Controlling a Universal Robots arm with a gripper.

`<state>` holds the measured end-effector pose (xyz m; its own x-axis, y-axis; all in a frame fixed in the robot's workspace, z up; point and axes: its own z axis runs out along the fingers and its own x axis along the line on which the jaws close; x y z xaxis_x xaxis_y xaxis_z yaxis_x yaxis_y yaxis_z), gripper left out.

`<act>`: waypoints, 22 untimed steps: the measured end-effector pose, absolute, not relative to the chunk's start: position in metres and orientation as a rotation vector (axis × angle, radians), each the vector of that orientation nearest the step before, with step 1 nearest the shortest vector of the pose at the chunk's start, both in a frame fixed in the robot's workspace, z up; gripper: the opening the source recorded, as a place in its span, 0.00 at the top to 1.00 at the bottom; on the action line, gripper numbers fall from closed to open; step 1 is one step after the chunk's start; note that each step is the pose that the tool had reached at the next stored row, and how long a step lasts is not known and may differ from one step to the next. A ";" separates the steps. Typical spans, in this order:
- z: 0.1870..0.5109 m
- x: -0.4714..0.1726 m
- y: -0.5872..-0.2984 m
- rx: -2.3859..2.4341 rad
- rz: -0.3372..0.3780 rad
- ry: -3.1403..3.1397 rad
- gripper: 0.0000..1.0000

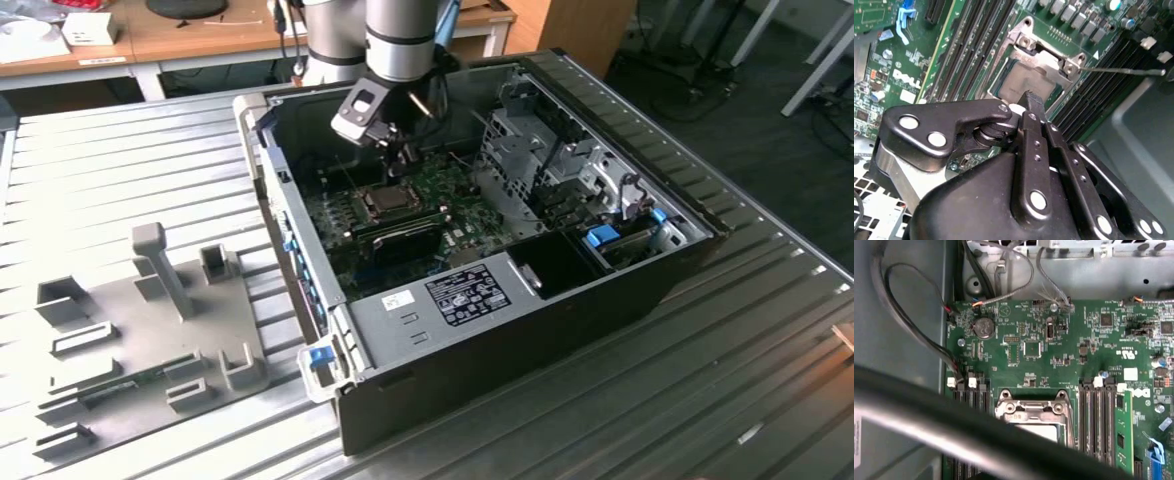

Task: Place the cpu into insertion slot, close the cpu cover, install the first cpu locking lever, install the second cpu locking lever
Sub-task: 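Close the cpu cover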

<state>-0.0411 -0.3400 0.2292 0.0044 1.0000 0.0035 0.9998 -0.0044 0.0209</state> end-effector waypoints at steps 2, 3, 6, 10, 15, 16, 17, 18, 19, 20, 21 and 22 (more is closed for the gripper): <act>0.229 -0.042 -0.340 2.217 0.026 2.207 0.90; 0.229 -0.042 -0.340 2.217 0.025 2.207 0.90; 0.229 -0.043 -0.340 2.217 0.025 2.207 0.90; 0.228 -0.044 -0.340 2.217 0.025 2.207 0.90; 0.228 -0.044 -0.340 2.209 0.025 2.215 0.90; 0.228 -0.044 -0.340 2.190 0.025 2.234 0.90; 0.228 -0.044 -0.340 2.170 0.026 2.254 0.90; 0.227 -0.044 -0.340 2.148 0.026 2.274 0.90; 0.227 -0.044 -0.340 2.127 0.026 2.294 0.90; 0.227 -0.044 -0.340 2.107 0.026 2.314 0.90; 0.227 -0.044 -0.340 2.086 0.026 2.332 0.90; 0.227 -0.044 -0.340 2.065 0.027 2.351 0.90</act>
